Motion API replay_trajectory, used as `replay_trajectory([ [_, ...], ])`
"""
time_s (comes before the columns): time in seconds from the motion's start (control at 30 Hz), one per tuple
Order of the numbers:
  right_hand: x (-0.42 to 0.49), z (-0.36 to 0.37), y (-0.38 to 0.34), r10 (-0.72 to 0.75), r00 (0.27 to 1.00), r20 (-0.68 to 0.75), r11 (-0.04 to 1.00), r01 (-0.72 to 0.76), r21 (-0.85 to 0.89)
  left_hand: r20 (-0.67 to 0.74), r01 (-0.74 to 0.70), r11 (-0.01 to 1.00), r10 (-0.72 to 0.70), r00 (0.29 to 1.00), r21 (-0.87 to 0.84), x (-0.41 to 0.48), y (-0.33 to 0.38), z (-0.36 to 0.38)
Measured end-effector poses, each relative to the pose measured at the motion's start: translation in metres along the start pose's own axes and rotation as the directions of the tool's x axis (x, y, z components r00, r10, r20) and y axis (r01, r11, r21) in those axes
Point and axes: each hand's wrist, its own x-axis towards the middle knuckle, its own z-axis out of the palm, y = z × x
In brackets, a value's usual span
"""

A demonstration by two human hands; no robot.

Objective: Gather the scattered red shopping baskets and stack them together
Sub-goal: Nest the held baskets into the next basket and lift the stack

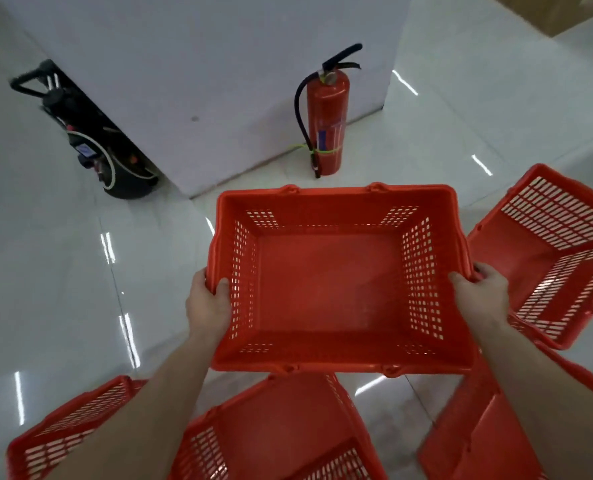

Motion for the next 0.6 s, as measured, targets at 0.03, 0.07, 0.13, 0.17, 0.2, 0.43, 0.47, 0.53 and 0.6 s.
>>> replay_trajectory([
  [0.03,0.002,0.006,0.010,0.006,1.000,0.025,1.000,-0.006,-0.004,0.003,0.009,1.000,-0.009,1.000,0.006,0.003,-0.009,0.008],
  [0.07,0.004,0.013,0.020,0.012,0.998,0.056,1.000,-0.012,-0.004,0.008,0.016,1.000,-0.016,1.000,0.016,0.005,-0.018,0.014],
  [0.13,0.008,0.026,0.039,0.025,0.992,0.122,1.000,-0.024,-0.006,0.029,0.036,0.998,-0.038,0.999,0.049,0.013,-0.036,0.025],
  [0.17,0.010,0.033,0.047,0.034,0.987,0.157,0.999,-0.033,-0.006,0.044,0.057,0.996,-0.060,0.997,0.067,0.017,-0.045,0.030],
  [0.2,0.011,0.040,0.054,0.041,0.981,0.191,0.999,-0.042,0.001,0.063,0.079,0.994,-0.084,0.994,0.079,0.021,-0.054,0.035],
  [0.43,0.013,0.076,0.088,0.075,0.938,0.338,0.996,-0.054,-0.070,0.244,0.257,0.966,-0.255,0.936,0.024,0.028,-0.103,0.053],
  [0.47,0.010,0.076,0.090,0.080,0.930,0.360,0.989,-0.028,-0.146,0.248,0.257,0.964,-0.266,0.932,0.067,0.025,-0.108,0.050],
  [0.53,-0.001,0.071,0.090,0.095,0.917,0.386,0.935,0.051,-0.351,0.221,0.204,0.958,-0.248,0.943,0.201,0.014,-0.113,0.038],
  [0.6,-0.018,0.063,0.085,0.117,0.900,0.420,0.821,0.150,-0.550,0.252,0.098,0.942,-0.184,0.950,0.320,0.000,-0.112,0.022],
])
